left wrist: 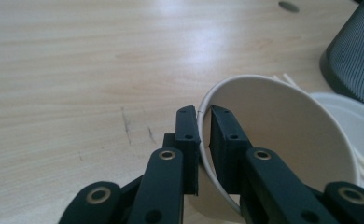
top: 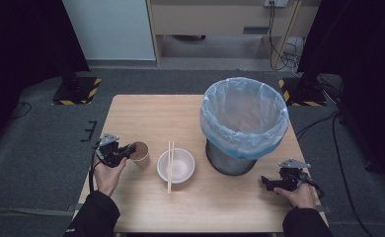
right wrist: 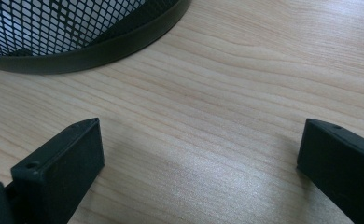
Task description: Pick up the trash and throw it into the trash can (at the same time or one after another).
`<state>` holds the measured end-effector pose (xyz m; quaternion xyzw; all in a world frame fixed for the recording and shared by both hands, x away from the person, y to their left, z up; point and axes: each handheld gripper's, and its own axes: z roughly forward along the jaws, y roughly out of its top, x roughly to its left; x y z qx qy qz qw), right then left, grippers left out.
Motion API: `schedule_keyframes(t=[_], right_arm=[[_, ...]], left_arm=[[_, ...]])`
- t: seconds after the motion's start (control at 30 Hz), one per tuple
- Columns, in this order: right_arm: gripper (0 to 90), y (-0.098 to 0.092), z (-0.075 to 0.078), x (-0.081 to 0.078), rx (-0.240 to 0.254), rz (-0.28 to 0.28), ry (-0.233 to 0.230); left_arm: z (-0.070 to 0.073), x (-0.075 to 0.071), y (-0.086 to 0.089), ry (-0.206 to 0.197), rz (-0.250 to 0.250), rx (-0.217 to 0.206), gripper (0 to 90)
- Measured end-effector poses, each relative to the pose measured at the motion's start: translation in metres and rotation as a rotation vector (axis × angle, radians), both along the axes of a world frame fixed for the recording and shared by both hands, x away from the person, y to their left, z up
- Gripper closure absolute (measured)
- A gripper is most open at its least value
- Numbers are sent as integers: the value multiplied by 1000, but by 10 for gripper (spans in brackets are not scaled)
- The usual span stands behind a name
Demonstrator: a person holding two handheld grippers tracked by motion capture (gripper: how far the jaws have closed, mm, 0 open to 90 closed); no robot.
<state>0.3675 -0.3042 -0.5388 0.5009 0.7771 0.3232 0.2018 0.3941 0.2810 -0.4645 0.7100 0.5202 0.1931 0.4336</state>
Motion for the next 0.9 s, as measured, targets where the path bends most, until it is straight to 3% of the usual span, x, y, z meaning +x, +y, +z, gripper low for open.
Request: schedule_keyframes(t=[0.23, 0.47, 0.9], right_arm=[[6, 0, 0, 0, -1, 3, -1], [6, 0, 0, 0, -2, 3, -1], [6, 0, 0, 0, -1, 3, -1]], left_arm=[[24, -11, 12, -106, 32, -71, 814], [53, -25, 24, -241, 50, -135, 814], [92, -43, 27, -387, 29, -191, 813]])
